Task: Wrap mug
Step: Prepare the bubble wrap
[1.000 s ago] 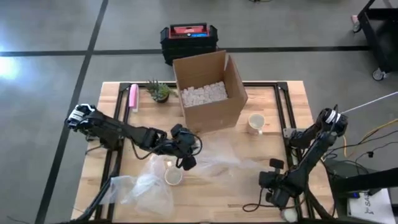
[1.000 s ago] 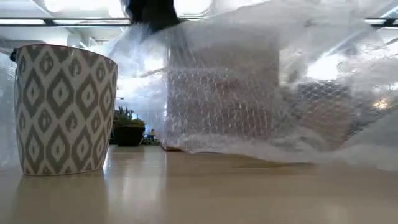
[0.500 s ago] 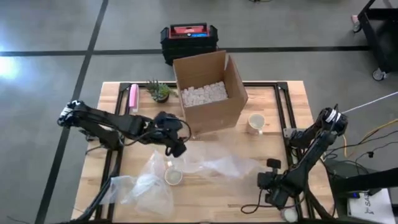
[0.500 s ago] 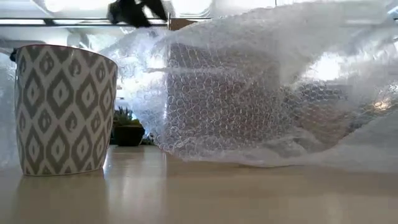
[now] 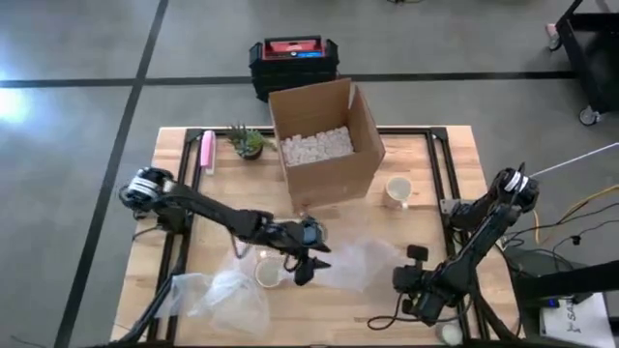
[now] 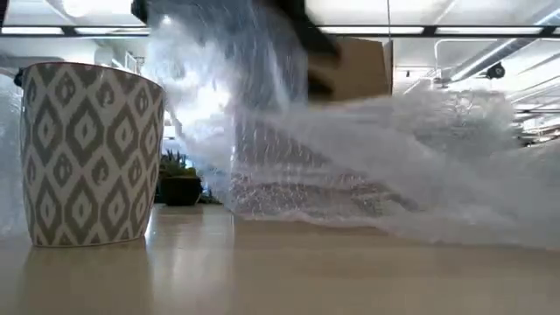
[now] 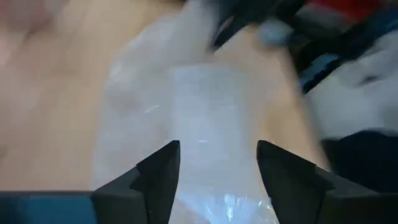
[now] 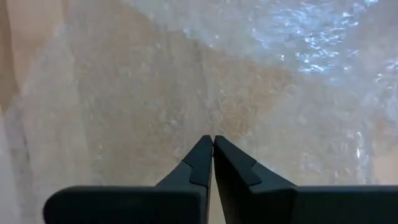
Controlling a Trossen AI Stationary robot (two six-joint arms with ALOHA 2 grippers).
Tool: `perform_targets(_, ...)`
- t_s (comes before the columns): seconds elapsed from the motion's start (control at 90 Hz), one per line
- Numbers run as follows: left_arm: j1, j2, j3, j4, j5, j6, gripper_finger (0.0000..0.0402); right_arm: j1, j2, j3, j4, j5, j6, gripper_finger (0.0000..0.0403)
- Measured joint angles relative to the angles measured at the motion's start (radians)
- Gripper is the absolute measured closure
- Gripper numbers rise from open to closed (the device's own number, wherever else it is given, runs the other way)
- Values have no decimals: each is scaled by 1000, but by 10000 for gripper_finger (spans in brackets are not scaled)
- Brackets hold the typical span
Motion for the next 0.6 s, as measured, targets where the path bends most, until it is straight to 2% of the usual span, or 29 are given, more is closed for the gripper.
perform_targets(0.078, 7, 9, 57, -103, -16, 37, 236, 2, 0, 0, 16, 1, 7, 403)
perform_targets(0.133, 7, 8, 105, -148, 10, 60, 249, 6, 0, 0, 24, 0, 16, 403)
perform_targets(0.311, -7, -54, 227, -271, 214, 79, 274, 10, 0, -5, 19, 0, 16, 403)
perform_targets(0.456, -15, -52, 262, -445, 186, 83, 277, 10, 0, -16, 24, 1, 1, 403)
perform_targets(0.6, -15, -29, 246, -443, 201, 32, 264, 10, 0, -38, 37, 2, 23, 403)
